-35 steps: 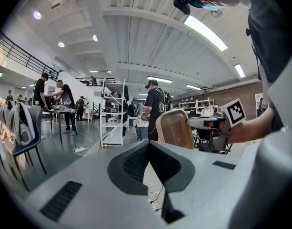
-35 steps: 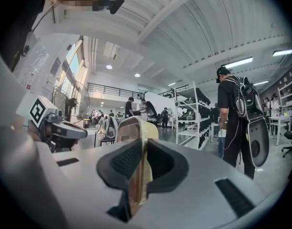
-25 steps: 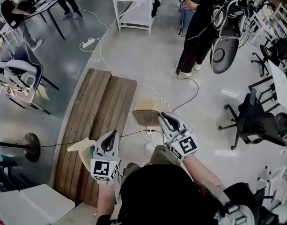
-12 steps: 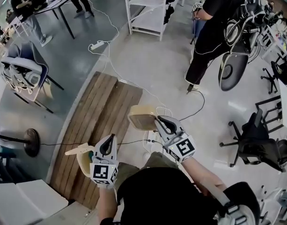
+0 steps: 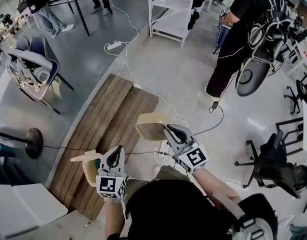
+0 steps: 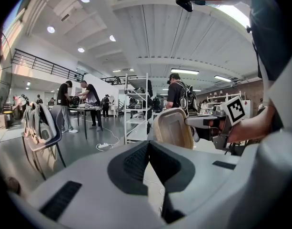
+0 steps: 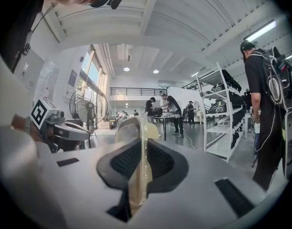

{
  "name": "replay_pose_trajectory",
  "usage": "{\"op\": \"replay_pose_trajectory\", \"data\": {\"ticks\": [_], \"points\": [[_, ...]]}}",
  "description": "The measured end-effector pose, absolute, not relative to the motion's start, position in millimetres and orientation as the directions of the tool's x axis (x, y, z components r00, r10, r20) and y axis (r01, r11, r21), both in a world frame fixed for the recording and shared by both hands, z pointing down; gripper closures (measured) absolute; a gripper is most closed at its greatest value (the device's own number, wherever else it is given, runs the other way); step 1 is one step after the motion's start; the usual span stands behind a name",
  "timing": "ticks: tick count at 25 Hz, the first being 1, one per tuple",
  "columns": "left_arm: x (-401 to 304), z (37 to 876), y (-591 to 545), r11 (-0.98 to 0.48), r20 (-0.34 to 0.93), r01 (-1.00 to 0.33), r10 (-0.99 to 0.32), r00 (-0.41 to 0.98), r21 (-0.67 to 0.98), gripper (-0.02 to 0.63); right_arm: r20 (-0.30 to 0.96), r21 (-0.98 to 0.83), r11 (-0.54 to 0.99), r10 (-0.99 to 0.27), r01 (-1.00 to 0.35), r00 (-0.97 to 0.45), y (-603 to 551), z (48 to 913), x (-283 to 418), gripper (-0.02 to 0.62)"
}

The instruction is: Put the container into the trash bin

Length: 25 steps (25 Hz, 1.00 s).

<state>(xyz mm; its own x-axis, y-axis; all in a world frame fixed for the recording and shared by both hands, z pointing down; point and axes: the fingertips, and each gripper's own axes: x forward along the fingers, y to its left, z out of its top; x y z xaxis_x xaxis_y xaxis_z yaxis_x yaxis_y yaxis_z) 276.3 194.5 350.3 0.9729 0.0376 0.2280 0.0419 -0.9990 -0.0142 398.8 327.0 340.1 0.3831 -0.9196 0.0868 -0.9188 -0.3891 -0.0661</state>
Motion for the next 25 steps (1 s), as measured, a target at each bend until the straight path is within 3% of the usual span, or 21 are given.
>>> {"op": "replay_pose_trajectory", "data": {"ticks": [13,25], "points": [[208.5,348.4,85.9,-0.991,0.215,-0.133,-0.127,0.968,0.012,0.598,0.123,-0.047,-0.242,-0.964,-0.969,0.234,203.0,338.0,354.7,0.548],[104.0,352.0,-25.1,-0.943,0.194,-0.329,-0.313,0.93,0.054,0.598,0.151,-0.026,-0.032,-0.988,-0.999,0.028,63.2,335.3,263.3,0.548]]}}
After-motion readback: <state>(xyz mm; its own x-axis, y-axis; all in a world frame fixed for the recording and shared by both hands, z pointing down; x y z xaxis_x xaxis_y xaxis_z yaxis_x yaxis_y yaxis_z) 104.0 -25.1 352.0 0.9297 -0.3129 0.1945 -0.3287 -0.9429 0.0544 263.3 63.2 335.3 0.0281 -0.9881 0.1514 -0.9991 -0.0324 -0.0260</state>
